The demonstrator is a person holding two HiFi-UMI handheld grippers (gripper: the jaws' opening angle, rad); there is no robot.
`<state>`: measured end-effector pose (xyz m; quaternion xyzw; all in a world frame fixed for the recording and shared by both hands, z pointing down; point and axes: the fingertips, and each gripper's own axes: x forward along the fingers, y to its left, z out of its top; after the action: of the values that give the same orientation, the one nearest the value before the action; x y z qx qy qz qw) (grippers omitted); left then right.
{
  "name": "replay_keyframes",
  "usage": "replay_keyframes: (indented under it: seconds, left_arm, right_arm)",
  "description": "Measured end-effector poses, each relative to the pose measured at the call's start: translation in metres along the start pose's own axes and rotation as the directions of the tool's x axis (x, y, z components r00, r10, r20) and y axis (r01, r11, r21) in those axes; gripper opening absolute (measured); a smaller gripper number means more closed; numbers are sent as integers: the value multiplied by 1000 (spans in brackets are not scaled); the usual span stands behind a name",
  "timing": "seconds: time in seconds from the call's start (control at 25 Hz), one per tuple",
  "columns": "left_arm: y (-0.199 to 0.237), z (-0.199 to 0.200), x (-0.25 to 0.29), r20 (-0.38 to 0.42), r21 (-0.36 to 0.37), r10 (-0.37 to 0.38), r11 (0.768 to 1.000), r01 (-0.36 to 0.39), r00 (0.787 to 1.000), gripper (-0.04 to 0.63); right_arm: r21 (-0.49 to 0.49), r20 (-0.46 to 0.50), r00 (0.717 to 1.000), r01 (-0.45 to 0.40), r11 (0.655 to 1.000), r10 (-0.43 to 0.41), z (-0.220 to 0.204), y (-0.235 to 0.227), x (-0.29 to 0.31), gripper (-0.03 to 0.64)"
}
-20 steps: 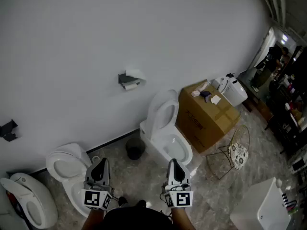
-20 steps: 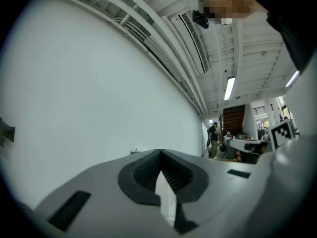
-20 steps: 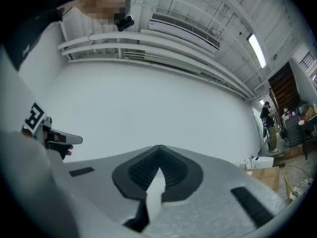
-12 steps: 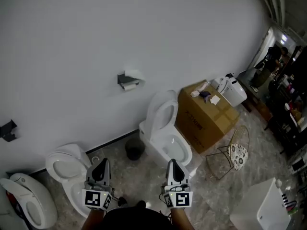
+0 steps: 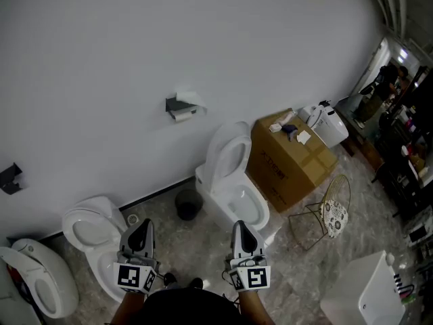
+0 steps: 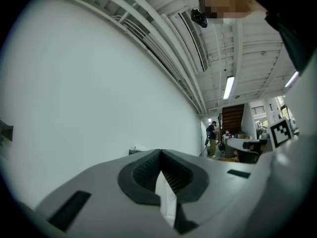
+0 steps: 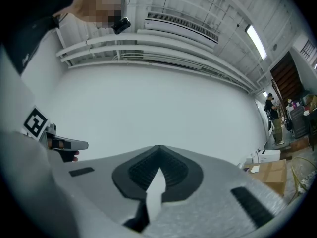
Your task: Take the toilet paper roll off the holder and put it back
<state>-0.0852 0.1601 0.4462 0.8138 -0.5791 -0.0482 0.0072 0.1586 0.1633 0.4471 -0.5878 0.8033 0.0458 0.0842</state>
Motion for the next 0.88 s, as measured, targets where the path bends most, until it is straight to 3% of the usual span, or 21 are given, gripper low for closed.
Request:
replay_keyframes:
  seconds: [0.32,0.52,0.88]
  left_arm:
    - [1,-3,-2,-2,4,-5,1000,5,1000,3]
    - [-1,-4,-2,3,132,4,991,-4,1000,3]
    - [0,-4,2,-9,77,-8,997,8,1000,3]
  right_arm:
    - [-15,5,1000,-16,1000,16,-1,6,0,3]
    - [-11,-1,1000,-27,1000,27,-3,9,2,3]
    - [-14,-5,1000,-14,1000,14,-4,6,5,6]
